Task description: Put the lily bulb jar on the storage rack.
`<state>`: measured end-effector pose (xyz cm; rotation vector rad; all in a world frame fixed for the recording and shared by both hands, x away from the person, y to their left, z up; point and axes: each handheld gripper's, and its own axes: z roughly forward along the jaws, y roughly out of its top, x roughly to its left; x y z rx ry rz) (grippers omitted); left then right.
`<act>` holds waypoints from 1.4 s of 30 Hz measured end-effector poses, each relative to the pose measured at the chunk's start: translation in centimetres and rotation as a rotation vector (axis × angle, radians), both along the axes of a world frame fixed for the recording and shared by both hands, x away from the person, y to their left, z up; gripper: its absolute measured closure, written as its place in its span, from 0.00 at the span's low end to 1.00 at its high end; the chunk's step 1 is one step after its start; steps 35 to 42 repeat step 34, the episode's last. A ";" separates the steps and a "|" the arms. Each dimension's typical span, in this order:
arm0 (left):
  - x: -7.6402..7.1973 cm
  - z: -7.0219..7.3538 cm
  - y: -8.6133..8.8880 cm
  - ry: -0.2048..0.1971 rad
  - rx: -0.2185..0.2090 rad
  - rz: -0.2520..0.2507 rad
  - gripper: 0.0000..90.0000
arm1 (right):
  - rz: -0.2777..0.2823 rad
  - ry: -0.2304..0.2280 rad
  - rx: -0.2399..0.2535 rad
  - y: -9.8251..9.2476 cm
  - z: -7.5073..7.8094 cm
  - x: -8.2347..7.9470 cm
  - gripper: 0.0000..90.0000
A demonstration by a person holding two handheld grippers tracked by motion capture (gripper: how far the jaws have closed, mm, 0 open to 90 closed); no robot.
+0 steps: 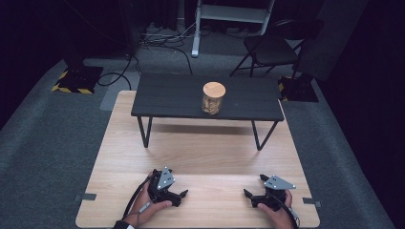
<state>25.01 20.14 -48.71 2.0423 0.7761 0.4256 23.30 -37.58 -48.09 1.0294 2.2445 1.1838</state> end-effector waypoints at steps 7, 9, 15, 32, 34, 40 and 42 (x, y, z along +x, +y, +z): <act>0.0 0.0 0.0 0.000 0.000 0.000 0.01 | -0.012 0.001 -0.002 0.1 0.0 -0.1 0.03; 0.0 0.0 0.0 0.000 0.000 0.000 0.01 | -0.015 0.002 -0.003 0.2 0.0 -0.1 0.02; 0.0 0.0 0.0 0.000 0.000 0.000 0.01 | -0.018 0.004 -0.004 0.2 0.1 -0.1 0.02; 0.0 0.0 0.0 0.000 0.000 0.001 0.01 | -0.021 0.004 -0.006 0.3 0.1 -0.1 0.01; 0.0 0.0 0.0 0.000 0.000 0.001 0.01 | -0.022 0.005 -0.006 0.3 0.1 -0.1 0.01; 0.0 0.0 0.0 0.000 0.000 0.001 0.01 | -0.022 0.005 -0.006 0.3 0.1 -0.1 0.01; 0.0 0.0 0.0 0.000 0.000 0.001 0.01 | -0.022 0.005 -0.006 0.3 0.1 -0.1 0.01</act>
